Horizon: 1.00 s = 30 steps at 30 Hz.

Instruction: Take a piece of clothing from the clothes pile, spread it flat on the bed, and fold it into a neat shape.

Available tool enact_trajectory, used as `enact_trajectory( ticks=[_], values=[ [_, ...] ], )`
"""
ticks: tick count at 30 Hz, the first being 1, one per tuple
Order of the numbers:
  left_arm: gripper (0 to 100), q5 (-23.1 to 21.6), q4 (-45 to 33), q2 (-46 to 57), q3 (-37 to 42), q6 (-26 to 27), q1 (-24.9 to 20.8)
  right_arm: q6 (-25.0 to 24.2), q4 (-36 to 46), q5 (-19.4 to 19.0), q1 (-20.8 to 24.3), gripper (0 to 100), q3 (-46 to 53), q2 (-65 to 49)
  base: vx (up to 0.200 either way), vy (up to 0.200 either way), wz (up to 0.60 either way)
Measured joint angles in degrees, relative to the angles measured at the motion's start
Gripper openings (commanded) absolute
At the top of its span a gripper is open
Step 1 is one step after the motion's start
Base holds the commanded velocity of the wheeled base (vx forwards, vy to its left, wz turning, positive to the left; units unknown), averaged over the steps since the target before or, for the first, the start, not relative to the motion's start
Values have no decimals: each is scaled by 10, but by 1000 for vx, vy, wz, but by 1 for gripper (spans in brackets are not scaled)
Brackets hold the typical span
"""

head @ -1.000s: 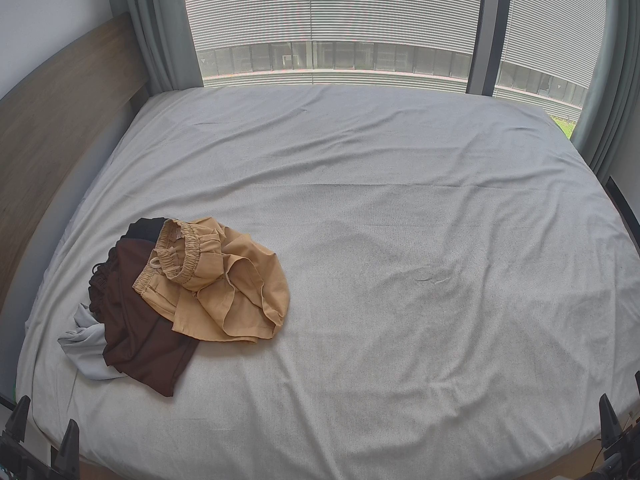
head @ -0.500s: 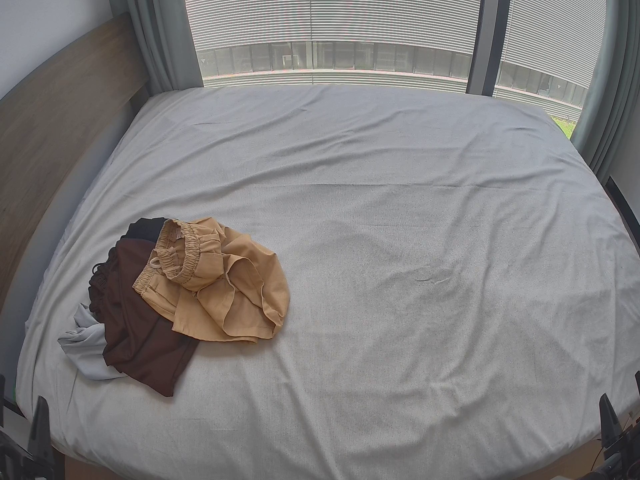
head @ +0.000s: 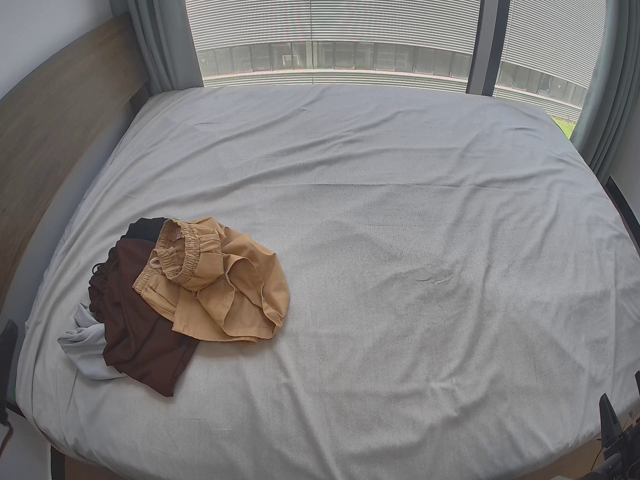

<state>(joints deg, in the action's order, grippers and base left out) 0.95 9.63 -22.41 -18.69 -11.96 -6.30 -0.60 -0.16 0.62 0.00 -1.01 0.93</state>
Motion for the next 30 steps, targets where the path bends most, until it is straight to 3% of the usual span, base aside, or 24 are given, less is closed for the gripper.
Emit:
enact_trajectory(
  ticks=[10, 22, 30],
  values=[
    [100, -23, 40, -154, -91, -15, -7, 1, 0, 0, 0, 100, 0, 0, 0, 0, 0],
    [100, -36, 124, -310, -119, -15, -8, 2, 0, -1, 0, 100, 0, 0, 0, 0, 0],
    [100, -50, 223, -435, -114, -28, -4, 2, 0, -1, 0, 100, 0, 0, 0, 0, 0]
  ],
)
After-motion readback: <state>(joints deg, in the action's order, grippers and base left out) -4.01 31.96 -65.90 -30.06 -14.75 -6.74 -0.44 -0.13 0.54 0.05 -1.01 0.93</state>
